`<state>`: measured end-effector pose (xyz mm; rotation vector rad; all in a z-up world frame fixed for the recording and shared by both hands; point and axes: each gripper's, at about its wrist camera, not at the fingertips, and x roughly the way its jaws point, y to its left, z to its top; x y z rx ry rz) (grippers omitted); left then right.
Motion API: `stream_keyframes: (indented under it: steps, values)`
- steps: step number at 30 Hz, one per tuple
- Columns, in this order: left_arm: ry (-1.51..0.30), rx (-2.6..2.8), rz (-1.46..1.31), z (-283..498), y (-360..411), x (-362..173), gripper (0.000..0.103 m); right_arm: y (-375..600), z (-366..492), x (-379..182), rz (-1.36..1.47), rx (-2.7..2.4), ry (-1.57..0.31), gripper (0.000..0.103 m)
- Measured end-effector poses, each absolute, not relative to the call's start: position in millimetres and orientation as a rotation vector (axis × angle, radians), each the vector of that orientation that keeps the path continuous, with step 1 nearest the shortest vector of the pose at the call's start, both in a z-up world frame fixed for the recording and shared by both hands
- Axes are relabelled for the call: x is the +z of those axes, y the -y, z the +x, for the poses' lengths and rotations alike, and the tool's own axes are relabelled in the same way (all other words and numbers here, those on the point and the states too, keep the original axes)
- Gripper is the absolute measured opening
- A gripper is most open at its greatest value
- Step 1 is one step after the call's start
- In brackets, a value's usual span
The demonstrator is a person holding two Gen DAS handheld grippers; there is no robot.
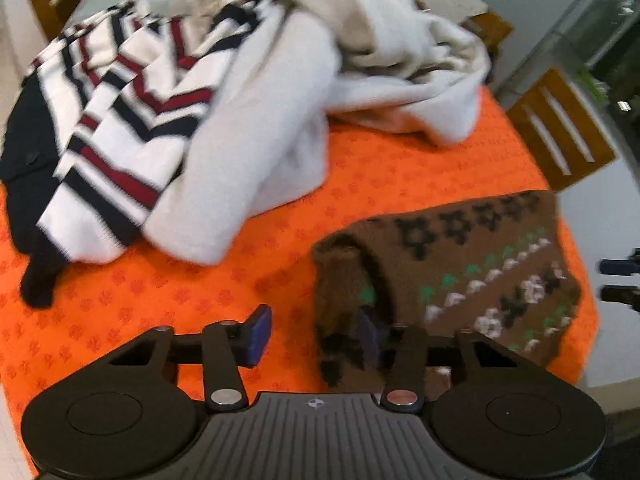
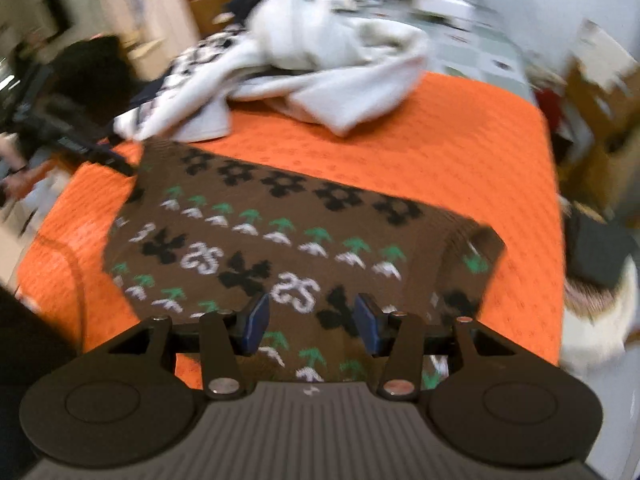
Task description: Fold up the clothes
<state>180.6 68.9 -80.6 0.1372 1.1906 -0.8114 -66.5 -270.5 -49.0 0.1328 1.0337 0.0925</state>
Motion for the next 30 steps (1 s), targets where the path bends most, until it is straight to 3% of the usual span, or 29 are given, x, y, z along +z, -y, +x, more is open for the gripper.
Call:
stream_keyframes:
  steps: [7, 20, 23, 24, 25, 26, 27, 28, 30]
  values:
    - [-1.216, -0.932, 0.025, 162.6, -60.2, -70.9, 0.049, 293.5, -68.5, -64.6, 0.187, -0.07, -1.012, 0.053]
    - [-1.286, -0.726, -0.109, 160.9, -30.0, -119.2, 0.053, 363.9, -14.2, -113.1, 0.251, 0.006, -1.047, 0.053]
    - [-1.284, -0.698, -0.162, 160.2, -28.3, -124.7, 0.043, 370.1, -1.2, -125.3, 0.251, 0.047, -1.071, 0.053]
    - [-1.28, -0.692, -0.178, 159.7, -27.9, -125.8, 0.032, 372.0, 2.4, -129.2, 0.257, 0.06, -1.078, 0.052]
    - [-1.272, -0.692, -0.19, 159.2, -27.2, -125.5, 0.021, 374.1, 5.0, -132.5, 0.269, 0.078, -1.082, 0.05]
    - [-1.261, -0.696, -0.2, 158.8, -26.5, -124.1, 0.018, 375.6, 7.1, -134.0, 0.278, 0.094, -1.081, 0.046]
    - [-1.248, -0.696, -0.205, 158.7, -25.5, -121.2, 0.016, 376.1, 8.6, -133.6, 0.275, 0.103, -1.078, 0.03]
    - [-1.233, -0.695, -0.208, 159.0, -24.2, -117.3, 0.015, 376.6, 10.1, -133.2, 0.273, 0.112, -1.075, 0.008]
    - [-1.209, -0.692, -0.219, 164.1, -22.5, -110.6, 0.014, 377.5, 13.7, -131.3, 0.267, 0.127, -1.068, 0.007]
